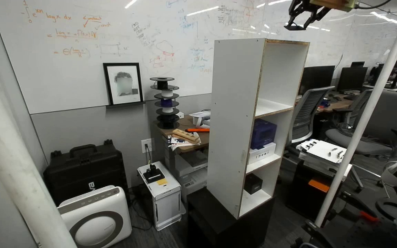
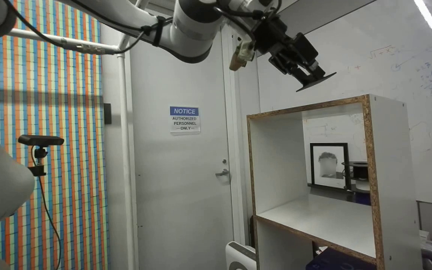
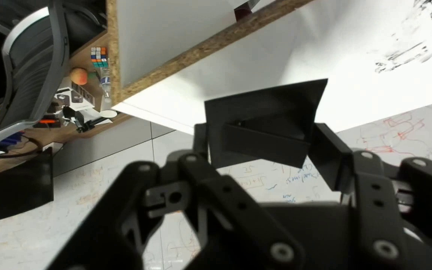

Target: Put the black object on top of the shelf.

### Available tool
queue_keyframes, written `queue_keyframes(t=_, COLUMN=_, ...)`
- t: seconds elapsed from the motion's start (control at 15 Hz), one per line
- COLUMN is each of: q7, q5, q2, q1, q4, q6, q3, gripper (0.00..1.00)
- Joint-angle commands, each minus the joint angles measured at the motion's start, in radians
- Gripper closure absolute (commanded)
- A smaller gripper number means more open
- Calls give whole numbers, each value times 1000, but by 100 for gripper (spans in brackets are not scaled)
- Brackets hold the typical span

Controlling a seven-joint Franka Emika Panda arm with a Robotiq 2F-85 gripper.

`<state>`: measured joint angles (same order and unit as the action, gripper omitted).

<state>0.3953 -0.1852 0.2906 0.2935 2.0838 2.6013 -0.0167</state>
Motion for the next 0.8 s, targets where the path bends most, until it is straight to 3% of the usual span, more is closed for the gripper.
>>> queue_keyframes(t=0.0, q7=40, q5=13, q2=-139, q1=-38, q4=-138, q6=-1, q3=3, gripper=58)
queue_keyframes(t=0.07, q7=46, q5=14, q2=-160, q1=-51, q4=-153, q6=-3, q3=-2, gripper=58)
queue_keyframes(t=0.13, q7=59, q5=12, q2=-171, q1=-61, q4=-160, q6=-13, q3=-4, gripper=19)
queue_keyframes(t=0.2, q7=69, q5=6, q2=-180, q1=-70, q4=-165, q6=-16, q3=-8, gripper=7)
queue_keyframes(t=0.33, q7=61, q5=20, q2=-179, q1=-88, q4=-154, q6=-14, q3=-16, gripper=0)
queue_keyframes(t=0.73, q7=20, q5=67, q2=-53, q1=-121, q4=-52, q6=-60, q3=-24, gripper=0)
